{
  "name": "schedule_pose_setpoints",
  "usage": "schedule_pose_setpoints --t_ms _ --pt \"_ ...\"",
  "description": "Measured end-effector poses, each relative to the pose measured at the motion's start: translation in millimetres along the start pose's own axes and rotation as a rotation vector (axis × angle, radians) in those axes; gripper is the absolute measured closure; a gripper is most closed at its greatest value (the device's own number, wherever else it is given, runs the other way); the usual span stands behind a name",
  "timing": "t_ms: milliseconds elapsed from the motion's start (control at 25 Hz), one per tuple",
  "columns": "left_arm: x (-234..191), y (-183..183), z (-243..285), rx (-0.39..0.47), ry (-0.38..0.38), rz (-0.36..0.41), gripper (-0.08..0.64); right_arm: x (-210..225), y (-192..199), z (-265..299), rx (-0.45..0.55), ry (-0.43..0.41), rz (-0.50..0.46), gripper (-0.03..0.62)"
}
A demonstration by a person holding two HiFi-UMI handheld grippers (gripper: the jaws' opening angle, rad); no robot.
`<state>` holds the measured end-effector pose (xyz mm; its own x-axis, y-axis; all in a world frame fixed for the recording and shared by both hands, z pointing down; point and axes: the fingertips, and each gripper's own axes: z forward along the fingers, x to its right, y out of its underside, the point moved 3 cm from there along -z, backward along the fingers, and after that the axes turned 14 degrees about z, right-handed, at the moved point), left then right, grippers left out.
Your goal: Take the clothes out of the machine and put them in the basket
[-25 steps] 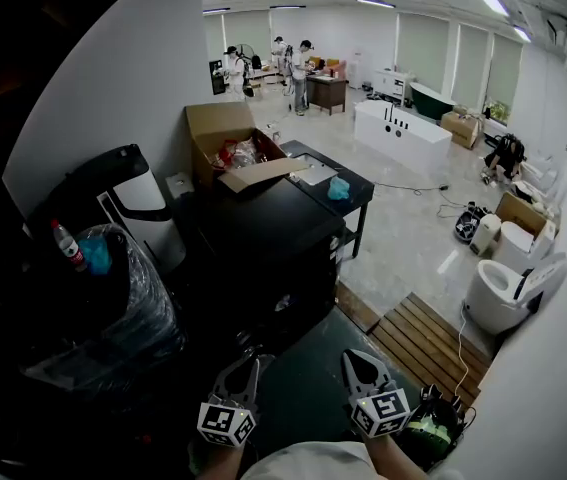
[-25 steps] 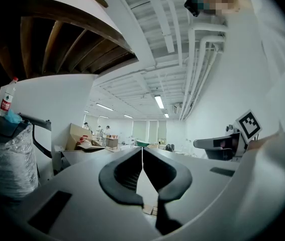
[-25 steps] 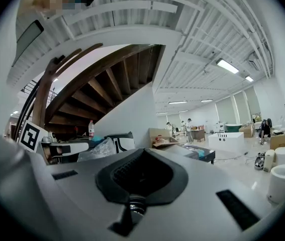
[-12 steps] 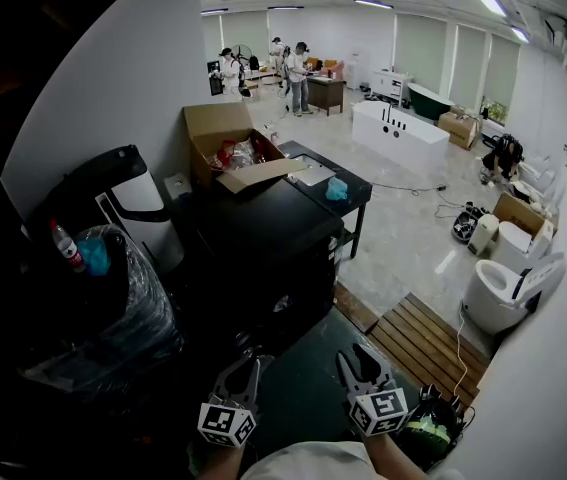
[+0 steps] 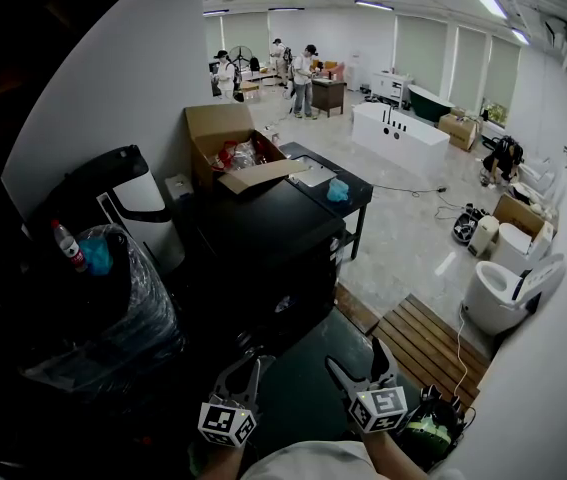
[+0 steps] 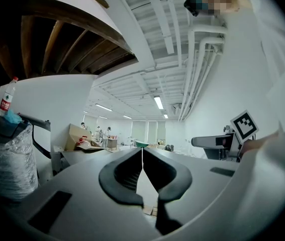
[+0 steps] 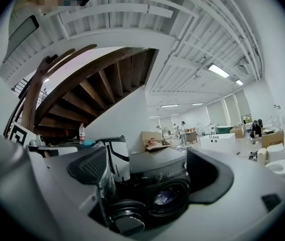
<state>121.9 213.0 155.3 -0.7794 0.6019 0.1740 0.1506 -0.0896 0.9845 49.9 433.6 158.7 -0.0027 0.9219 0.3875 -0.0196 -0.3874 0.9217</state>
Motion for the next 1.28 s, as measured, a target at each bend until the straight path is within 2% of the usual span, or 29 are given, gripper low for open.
schedule_pose_setpoints --t_ms 720,1280 --pt "-2.5 8.3 9.1 -0.019 0.033 0.006 0.538 -1.2 2.9 7.2 -0.008 -0.002 0.001 0.129" --pt "-8.2 25.7 64.9 -0.070 0.011 0.004 0.538 47.0 -2.4 54.1 -0.041 -0.005 0.018 0.138"
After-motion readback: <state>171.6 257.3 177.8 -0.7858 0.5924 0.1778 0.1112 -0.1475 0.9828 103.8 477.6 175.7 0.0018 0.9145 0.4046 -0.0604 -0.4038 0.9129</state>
